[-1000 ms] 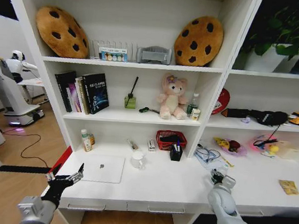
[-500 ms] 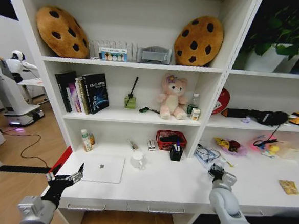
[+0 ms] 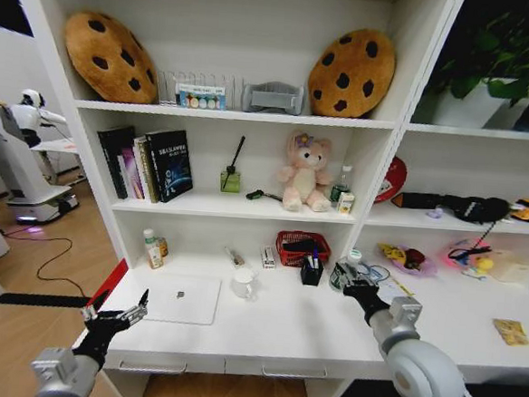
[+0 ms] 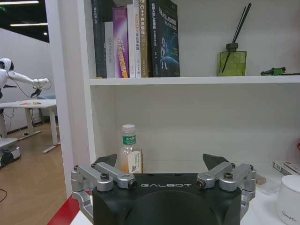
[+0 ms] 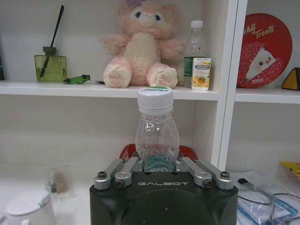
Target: Organize the objects on the table.
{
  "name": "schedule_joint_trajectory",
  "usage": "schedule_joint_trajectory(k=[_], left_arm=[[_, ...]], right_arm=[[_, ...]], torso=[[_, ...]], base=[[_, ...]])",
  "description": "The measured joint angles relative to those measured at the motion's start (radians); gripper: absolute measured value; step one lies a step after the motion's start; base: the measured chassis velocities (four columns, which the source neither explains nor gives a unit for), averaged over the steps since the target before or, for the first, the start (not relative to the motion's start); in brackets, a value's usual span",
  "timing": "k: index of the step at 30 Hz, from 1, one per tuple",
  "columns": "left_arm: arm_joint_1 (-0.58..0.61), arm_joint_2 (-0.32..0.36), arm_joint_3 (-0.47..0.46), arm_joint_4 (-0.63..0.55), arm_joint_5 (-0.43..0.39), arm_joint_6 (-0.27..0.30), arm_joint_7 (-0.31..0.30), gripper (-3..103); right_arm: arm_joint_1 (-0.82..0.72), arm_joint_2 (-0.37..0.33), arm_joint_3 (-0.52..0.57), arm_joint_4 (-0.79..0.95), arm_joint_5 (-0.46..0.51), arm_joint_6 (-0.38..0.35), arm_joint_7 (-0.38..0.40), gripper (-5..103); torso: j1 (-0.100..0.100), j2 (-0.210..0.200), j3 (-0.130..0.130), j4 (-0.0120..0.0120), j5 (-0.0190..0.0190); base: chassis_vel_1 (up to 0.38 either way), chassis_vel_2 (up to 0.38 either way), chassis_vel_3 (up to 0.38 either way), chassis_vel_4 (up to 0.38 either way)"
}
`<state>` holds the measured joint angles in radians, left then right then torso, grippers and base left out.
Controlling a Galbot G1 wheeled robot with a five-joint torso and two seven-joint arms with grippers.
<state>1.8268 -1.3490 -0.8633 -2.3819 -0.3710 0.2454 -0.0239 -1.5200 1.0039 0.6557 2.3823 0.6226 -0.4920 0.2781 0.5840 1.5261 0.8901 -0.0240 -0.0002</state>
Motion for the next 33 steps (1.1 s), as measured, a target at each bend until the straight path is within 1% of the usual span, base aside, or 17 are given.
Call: schedule_joint_trajectory(k=[9, 15, 17, 20, 21, 23, 27, 28, 30, 33], left_arm=[[0.0, 0.0, 0.0, 0.0, 0.0, 0.0, 0.0, 100], [0.0, 0.0, 0.0, 0.0, 0.0, 0.0, 0.0, 100], [0.0, 0.0, 0.0, 0.0, 0.0, 0.0, 0.0, 100], [0.0, 0.0, 0.0, 0.0, 0.0, 0.0, 0.0, 100], [0.0, 0.0, 0.0, 0.0, 0.0, 0.0, 0.0, 100], [0.0, 0.0, 0.0, 0.0, 0.0, 0.0, 0.0, 100], [0.0, 0.0, 0.0, 0.0, 0.0, 0.0, 0.0, 100], [0.0, 0.0, 0.0, 0.0, 0.0, 0.0, 0.0, 100], [0.0, 0.0, 0.0, 0.0, 0.0, 0.0, 0.0, 100], [0.0, 0.0, 0.0, 0.0, 0.0, 0.0, 0.0, 100]], right_arm=[[-0.024, 0.021, -0.003, 0.028, -0.023, -0.01, 0.036, 25], [-0.025, 0.023, -0.009, 0.028, -0.028, -0.01, 0.046, 25], [-0.025, 0.024, -0.013, 0.028, -0.032, -0.008, 0.048, 25], [-0.025, 0.026, -0.016, 0.026, -0.035, -0.005, 0.048, 25], [-0.026, 0.027, -0.019, 0.022, -0.04, 0.002, 0.048, 25], [-0.028, 0.028, -0.021, 0.018, -0.046, 0.009, 0.047, 25], [-0.034, 0.032, -0.024, 0.018, -0.048, 0.013, 0.045, 25], [-0.038, 0.033, -0.024, 0.018, -0.049, 0.013, 0.035, 25], [-0.04, 0.035, -0.024, 0.018, -0.049, 0.013, 0.028, 25], [-0.039, 0.036, -0.024, 0.014, -0.047, 0.013, 0.021, 25]], torso=[[0.0, 0.0, 0.0, 0.0002, 0.0001], [0.0, 0.0, 0.0, 0.0003, 0.0001], [0.0, 0.0, 0.0, 0.0, 0.0005], [0.0, 0.0, 0.0, 0.0002, -0.0003], [0.0, 0.0, 0.0, 0.0, 0.0004], [-0.001, 0.0, 0.0, 0.0003, 0.0], [-0.001, 0.001, 0.0, 0.0003, 0.0002], [-0.001, 0.001, 0.0, -0.0001, -0.0003], [-0.001, 0.001, 0.0, -0.0005, 0.0003], [0.001, 0.0, 0.0, 0.0005, 0.0]], base=[[0.03, -0.026, -0.027, 0.036], [0.15, -0.162, -0.176, 0.158], [0.218, -0.223, -0.209, 0.216], [0.236, -0.232, -0.212, 0.239], [0.227, -0.245, -0.242, 0.234], [0.226, -0.228, -0.24, 0.22], [0.162, -0.166, -0.177, 0.148], [0.029, -0.019, -0.12, 0.098], [0.0, 0.0, 0.0, 0.0], [-0.06, -0.012, 0.074, -0.006]])
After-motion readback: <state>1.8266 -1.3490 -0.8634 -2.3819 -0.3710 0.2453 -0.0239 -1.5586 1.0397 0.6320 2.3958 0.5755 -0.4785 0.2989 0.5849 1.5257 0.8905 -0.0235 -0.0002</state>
